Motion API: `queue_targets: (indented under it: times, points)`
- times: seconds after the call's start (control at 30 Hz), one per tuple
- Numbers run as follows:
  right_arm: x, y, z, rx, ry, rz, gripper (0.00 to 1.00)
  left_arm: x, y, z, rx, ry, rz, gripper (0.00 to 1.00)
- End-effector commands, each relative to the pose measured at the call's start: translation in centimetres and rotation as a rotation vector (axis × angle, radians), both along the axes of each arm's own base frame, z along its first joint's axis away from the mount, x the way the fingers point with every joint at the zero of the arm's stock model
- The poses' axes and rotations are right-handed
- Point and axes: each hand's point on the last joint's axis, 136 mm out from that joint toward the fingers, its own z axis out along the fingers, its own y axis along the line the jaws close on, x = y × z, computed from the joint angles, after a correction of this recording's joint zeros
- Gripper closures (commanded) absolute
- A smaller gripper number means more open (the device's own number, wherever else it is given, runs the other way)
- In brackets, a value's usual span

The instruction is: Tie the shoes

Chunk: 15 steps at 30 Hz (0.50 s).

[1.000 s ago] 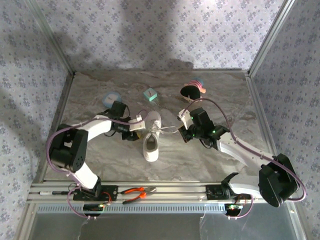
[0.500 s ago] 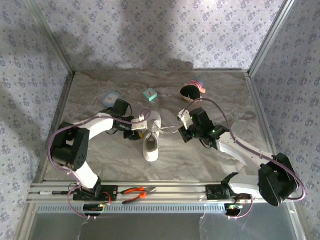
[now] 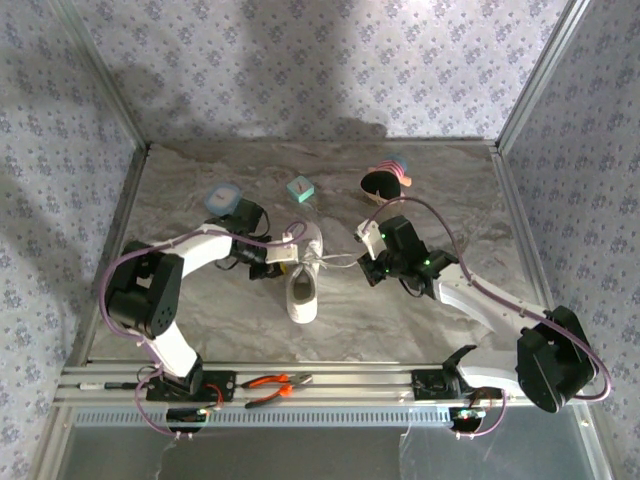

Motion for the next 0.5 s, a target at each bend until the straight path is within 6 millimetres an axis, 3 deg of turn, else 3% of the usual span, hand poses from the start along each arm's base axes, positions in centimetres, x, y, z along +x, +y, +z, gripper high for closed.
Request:
queue_targets:
  times: [0.0, 0.2, 0.47]
  points:
    - [0.7, -0.4, 1.1, -0.013, -0.012, -0.036, 1.00, 1.1, -0.1, 1.3, -0.012, -0.033, 0.049, 1.00]
    - [0.4, -0.7, 0.3, -0.027, 0.007, -0.044, 1.00, 2.8, 2.7, 3.3, 0.000, -0.100, 0.204, 1.00]
    - [-0.1, -1.3, -0.5, -0.047, 0.025, -0.058, 1.00, 2.5, 4.1, 3.7, 0.047, -0.119, 0.265, 1.00]
